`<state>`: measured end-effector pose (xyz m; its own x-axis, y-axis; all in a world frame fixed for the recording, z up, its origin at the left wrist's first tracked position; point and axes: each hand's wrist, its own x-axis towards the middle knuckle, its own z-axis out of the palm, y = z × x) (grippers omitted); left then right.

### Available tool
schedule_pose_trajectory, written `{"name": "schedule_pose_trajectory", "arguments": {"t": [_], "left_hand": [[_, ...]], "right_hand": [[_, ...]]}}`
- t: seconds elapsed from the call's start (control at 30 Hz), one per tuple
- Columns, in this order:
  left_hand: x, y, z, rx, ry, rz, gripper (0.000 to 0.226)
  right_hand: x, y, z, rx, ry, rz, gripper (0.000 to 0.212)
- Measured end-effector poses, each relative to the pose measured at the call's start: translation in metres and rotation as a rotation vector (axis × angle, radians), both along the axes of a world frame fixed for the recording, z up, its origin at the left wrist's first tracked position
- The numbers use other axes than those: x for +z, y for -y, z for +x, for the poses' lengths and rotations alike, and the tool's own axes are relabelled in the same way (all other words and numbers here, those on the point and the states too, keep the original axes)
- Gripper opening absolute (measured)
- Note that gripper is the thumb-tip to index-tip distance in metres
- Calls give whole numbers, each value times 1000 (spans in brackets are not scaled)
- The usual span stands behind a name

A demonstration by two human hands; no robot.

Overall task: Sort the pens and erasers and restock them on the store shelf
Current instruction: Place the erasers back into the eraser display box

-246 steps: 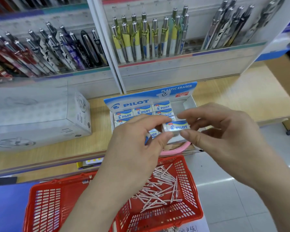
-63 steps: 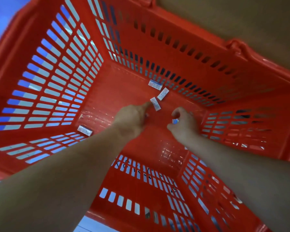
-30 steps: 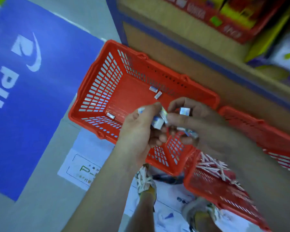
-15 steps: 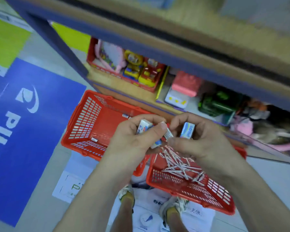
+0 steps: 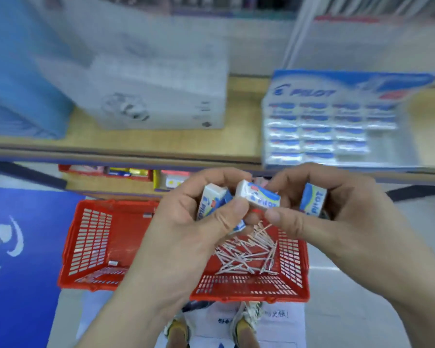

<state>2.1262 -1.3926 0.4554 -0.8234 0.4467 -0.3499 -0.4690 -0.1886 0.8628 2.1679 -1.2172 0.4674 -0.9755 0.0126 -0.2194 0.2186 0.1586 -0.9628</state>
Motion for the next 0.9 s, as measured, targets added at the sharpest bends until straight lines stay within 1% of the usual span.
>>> {"name": "schedule_pose_trajectory", "arguments": {"t": [0.03, 0.13, 0.2, 0.27, 0.37, 0.4, 0.47, 0.53, 0.6, 0.67, 0.77, 0.83, 0.9], "left_hand": [[3, -12, 1, -35, -24, -12, 25], [12, -46, 3, -92, -73, -95, 28], [18, -69, 3, -111, -117, -173, 25], [24, -89, 2, -127, -218, -272, 21], [30, -111, -5, -173, -393, -416, 26], [31, -117, -8, -197, -454, -457, 28], [33, -129, -15, -235, -567, -550, 29], [31, -140, -23, -225, -650, -618, 19], [26, -149, -34, -192, -763, -733, 12], [19, -157, -43, -240, -820, -861, 18], [12, -164, -51, -352, -859, -1032, 32], [8, -166, -54, -379, -913, -1060, 33], [4, -164, -56, -378, -961, -1044, 23]], "right_hand": [[4, -12, 5, -24, 1, 11, 27], [12, -44, 20, -76, -23, 67, 35], [16, -62, 27, -129, -34, 96, 35], [18, -77, 32, -166, -47, 144, 35], [21, -96, 35, -218, -55, 180, 23], [22, -102, 35, -231, -62, 205, 23], [23, -115, 33, -238, -75, 307, 19], [20, -130, 29, -268, -79, 442, 10], [18, -143, 21, -309, -72, 546, 9], [17, -151, 11, -303, -56, 658, 10], [14, -151, -3, -225, -13, 819, 10], [12, -149, -10, -172, 17, 912, 15], [9, -148, -15, -139, 43, 994, 19]]}}
